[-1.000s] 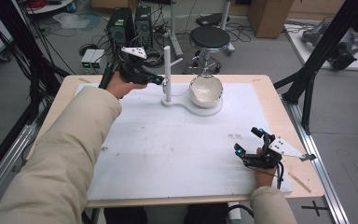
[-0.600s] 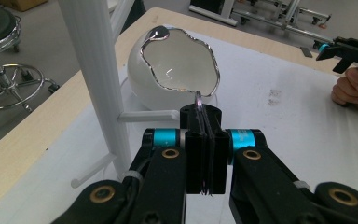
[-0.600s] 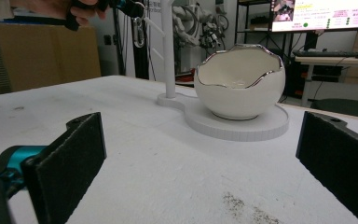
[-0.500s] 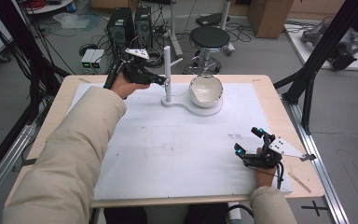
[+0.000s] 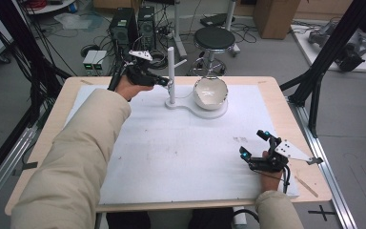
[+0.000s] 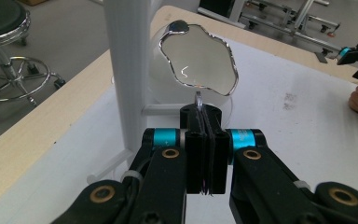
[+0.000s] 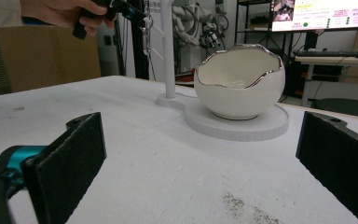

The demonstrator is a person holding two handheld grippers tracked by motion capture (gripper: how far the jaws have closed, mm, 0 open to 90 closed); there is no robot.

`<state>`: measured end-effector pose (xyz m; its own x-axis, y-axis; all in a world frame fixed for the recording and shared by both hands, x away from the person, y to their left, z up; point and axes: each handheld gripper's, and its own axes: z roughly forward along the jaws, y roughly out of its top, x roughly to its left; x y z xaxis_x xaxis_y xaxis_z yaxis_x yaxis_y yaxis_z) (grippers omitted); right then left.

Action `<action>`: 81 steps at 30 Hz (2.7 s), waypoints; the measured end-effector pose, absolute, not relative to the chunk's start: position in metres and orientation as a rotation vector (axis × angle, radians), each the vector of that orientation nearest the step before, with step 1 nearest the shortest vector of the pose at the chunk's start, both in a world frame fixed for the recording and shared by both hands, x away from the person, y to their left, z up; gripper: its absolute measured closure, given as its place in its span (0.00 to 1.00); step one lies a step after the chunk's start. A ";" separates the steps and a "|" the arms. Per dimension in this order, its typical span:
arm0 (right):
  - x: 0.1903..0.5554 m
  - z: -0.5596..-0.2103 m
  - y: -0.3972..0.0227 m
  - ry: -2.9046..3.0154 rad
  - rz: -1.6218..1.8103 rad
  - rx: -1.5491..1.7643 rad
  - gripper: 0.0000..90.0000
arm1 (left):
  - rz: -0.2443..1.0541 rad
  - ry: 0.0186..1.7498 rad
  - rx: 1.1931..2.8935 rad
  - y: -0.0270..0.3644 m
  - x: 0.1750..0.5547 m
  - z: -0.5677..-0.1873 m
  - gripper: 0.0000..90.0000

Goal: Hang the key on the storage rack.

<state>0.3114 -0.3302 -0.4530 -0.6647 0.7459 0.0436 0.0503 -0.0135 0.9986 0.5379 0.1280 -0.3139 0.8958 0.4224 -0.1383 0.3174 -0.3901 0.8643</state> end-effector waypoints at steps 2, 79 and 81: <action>0.312 -0.453 -0.330 1.745 1.731 0.824 0.01 | 0.135 0.538 2.007 0.128 0.539 -0.316 0.98; 0.311 -0.453 -0.329 1.748 1.717 0.813 0.01 | 0.623 0.662 1.493 0.303 0.289 -0.451 0.02; 0.311 -0.453 -0.329 1.750 1.716 0.813 0.01 | 0.641 0.656 1.463 0.305 0.287 -0.452 0.02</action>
